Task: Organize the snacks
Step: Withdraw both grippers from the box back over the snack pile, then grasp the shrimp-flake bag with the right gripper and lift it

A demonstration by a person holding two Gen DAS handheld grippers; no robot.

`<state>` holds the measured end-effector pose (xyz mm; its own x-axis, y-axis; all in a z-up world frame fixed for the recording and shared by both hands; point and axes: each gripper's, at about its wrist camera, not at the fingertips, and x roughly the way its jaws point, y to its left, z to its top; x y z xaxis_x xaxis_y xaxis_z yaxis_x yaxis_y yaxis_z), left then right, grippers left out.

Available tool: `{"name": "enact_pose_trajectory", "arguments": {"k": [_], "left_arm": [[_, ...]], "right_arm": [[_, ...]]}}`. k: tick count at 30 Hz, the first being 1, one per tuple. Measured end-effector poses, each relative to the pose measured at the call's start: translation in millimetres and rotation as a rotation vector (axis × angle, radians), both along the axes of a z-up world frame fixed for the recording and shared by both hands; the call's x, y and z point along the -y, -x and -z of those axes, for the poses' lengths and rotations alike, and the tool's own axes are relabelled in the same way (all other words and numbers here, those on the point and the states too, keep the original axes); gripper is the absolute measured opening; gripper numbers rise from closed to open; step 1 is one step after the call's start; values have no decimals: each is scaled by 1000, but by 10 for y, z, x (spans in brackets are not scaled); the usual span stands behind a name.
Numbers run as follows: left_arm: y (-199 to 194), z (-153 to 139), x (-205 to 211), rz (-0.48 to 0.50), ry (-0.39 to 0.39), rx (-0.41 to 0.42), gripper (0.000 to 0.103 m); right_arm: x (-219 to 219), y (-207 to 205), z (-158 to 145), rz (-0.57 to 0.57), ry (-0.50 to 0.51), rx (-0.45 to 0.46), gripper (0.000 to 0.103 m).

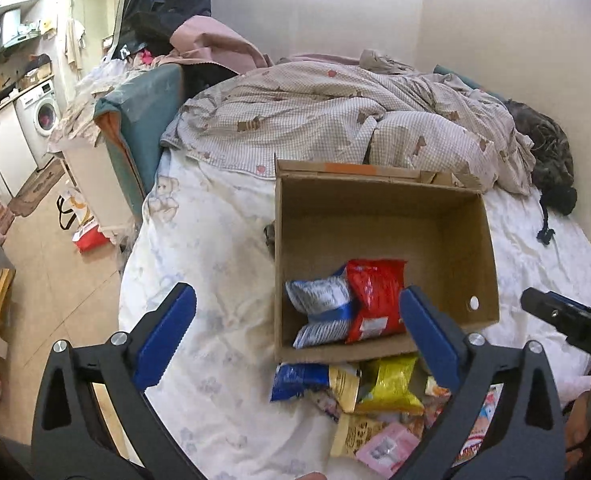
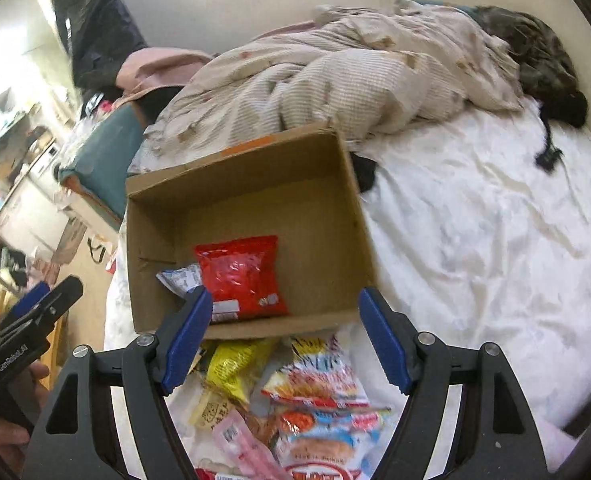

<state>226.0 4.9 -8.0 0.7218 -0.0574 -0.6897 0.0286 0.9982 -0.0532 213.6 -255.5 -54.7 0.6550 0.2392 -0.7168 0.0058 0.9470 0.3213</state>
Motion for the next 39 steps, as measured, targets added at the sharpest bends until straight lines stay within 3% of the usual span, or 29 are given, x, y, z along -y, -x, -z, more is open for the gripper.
{"name": "enact_pose_trajectory", "arguments": {"k": [4,15,21,25,28,35,39], "left_arm": [[105,12,-9,1,-4,-7,101],[500,129,-55,26,10,-60,101],[616,248,-161,-53,0,-106,101],[603,356,-219,-81,32,-167,101],[580,454,-207,-87,34,-207,101],[547,522,-138,-68,56,-243,101],[535,527,-144,-67,69,-248,101]], "right_arm": [[59,154,22,16,4,-13,83],[-25,520,89,-32,37,-18,83],[134,691,112,-10,-22,48,83],[290,700,178,31,-17,19,83],[441,683,301,55,-52,-57,83],[452,456,1018,39,-184,-450,83],[257,329,1247,-4,-189,-545,83]]}}
